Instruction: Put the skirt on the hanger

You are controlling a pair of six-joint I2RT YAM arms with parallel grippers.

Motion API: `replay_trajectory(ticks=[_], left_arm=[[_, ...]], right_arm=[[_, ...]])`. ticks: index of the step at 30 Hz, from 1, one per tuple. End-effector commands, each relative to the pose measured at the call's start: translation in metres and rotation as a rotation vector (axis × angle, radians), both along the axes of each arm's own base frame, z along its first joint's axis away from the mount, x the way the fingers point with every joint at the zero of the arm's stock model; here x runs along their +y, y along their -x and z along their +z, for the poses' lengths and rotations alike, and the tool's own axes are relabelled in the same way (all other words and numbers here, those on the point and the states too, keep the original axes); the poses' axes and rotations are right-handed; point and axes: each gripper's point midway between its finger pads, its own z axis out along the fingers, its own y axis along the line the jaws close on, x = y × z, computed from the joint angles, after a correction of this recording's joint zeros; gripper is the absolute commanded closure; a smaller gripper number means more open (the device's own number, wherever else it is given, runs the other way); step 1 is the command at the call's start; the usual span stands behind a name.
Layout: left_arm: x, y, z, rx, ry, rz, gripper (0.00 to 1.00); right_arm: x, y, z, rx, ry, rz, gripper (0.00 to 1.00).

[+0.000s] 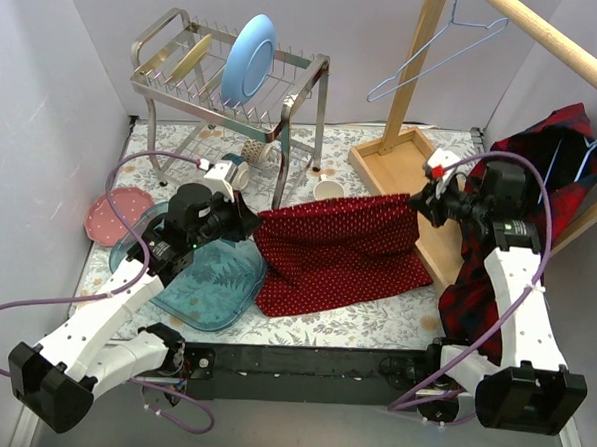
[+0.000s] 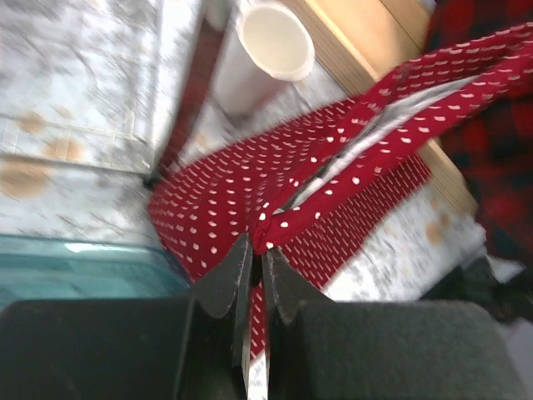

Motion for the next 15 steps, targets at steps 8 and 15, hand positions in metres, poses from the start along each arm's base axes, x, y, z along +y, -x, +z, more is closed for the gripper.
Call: replay_trajectory(ticks=[8, 15], left_arm=[[-0.031, 0.117, -0.057, 0.456, 0.208, -0.374, 1.0], [-0.034, 0.147, -0.082, 0.585, 0.205, -0.423, 1.0]], right_arm=[[-0.028, 0.113, -0.125, 0.155, 0.359, 0.187, 0.99], [-0.038, 0.128, -0.146, 0.196, 0.431, 0.21, 0.99]])
